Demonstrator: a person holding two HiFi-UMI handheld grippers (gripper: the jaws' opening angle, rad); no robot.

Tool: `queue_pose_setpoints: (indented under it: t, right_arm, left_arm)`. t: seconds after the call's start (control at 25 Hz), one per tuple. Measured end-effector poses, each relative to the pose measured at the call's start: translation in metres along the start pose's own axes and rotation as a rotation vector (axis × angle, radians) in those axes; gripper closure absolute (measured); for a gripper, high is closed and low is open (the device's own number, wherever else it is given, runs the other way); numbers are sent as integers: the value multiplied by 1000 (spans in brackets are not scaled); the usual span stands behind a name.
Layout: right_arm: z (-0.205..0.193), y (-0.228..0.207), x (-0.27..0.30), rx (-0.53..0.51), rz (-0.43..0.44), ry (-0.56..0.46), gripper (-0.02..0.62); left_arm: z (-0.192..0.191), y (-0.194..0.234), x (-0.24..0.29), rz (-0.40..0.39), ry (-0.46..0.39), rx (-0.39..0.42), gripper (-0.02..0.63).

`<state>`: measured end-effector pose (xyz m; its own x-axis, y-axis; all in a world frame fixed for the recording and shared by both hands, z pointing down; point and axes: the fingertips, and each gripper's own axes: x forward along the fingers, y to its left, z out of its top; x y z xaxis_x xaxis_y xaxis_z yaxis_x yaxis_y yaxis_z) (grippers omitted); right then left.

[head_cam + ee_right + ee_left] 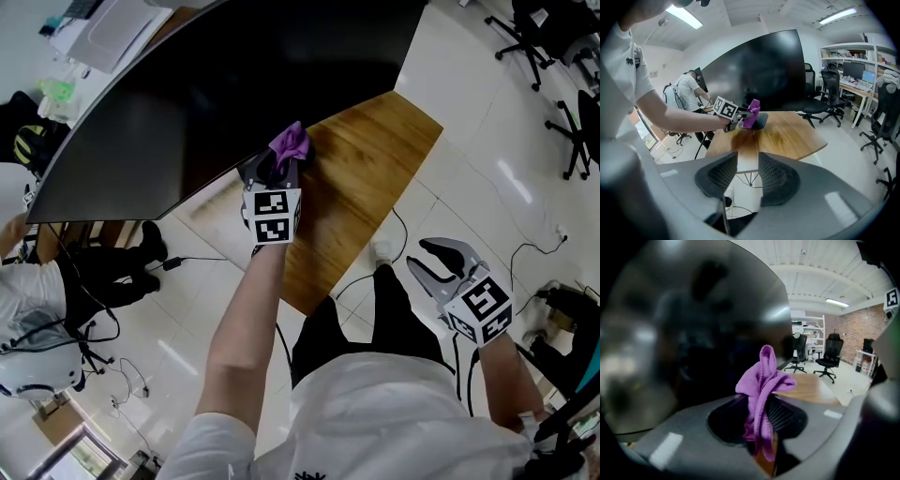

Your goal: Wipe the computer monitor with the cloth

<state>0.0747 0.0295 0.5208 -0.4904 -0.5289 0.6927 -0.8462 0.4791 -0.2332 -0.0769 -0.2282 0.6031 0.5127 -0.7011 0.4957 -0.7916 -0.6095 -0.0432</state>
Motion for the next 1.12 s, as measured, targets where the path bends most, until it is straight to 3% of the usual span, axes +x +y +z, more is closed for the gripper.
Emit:
queue_pose_setpoints:
  t: [1.12]
  right_arm:
    - [-20,-69,-37,60,-57,-1,456]
  left_arm:
    - [40,-89,75,-64,-4,19,479]
